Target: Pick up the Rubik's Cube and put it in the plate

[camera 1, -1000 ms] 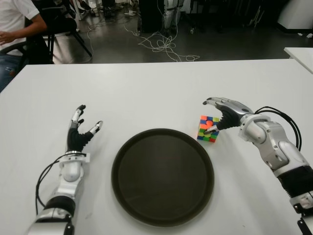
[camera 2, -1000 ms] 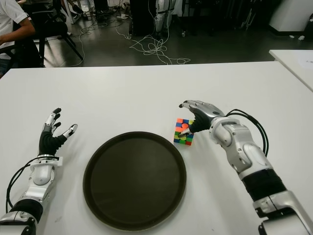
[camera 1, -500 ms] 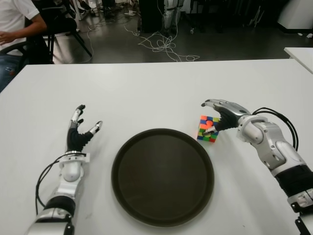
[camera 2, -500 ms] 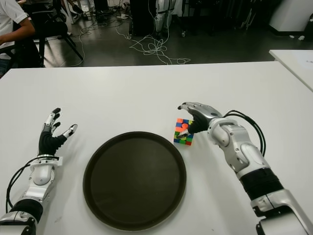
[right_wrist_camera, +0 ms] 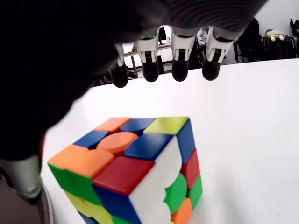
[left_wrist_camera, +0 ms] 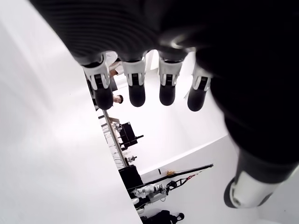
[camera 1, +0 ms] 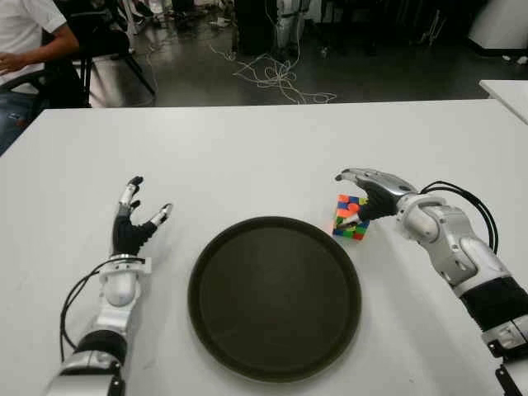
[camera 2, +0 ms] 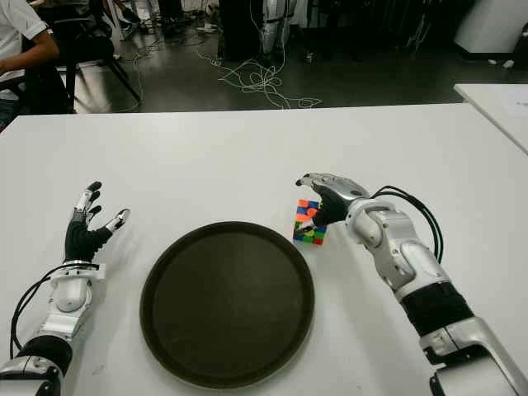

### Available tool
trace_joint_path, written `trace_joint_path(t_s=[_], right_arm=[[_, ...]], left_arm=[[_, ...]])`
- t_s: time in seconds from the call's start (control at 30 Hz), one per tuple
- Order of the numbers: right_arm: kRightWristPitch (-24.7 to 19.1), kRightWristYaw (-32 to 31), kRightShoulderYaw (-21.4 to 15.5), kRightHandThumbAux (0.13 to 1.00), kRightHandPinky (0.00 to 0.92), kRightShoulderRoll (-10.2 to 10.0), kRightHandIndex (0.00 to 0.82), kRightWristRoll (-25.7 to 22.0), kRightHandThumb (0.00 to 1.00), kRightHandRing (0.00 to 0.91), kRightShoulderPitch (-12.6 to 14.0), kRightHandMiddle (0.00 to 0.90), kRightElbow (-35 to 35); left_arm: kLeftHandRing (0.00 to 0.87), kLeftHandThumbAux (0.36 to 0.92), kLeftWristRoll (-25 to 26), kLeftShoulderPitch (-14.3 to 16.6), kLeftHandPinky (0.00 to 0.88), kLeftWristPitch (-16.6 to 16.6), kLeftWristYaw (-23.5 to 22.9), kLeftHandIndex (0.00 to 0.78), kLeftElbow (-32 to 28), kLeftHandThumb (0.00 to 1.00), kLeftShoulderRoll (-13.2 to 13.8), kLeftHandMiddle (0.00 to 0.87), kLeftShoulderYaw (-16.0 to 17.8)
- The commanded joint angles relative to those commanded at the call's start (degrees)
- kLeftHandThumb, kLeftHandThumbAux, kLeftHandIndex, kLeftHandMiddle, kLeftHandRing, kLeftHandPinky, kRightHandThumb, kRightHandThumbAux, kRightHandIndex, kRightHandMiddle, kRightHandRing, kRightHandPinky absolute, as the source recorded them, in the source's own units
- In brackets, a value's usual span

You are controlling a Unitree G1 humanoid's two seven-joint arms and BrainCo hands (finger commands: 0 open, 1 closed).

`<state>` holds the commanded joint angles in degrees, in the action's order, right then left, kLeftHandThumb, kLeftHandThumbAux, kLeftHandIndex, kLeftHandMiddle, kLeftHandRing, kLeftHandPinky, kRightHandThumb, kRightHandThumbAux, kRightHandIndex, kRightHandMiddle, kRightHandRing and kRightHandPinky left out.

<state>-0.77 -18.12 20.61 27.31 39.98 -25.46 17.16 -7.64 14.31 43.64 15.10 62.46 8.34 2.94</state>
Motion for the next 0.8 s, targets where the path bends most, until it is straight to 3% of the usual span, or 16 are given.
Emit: trace_joint_path(t_s=[0.23,0.8], right_arm=[[0.54,1.09,0.91,0.577,0.0,-0.34,0.0,0.15,0.0,0.0,0.55,0.0,1.58],[0.56,0.03,1.95,0.581,0.0,-0.01,0.0,-0.69,0.0,0.0,1.36,0.0,1.65]], left_arm=[[0.037,0.683,0.67,-0.07,0.011,0.17,-0.54,0.045,-0.39,0.421,-0.16,0.066,0.23],[0.036,0.671,-0.03,0.12,0.016,0.75,-0.03,0.04,-0.16,0.353,0.36,0.068,-0.03]])
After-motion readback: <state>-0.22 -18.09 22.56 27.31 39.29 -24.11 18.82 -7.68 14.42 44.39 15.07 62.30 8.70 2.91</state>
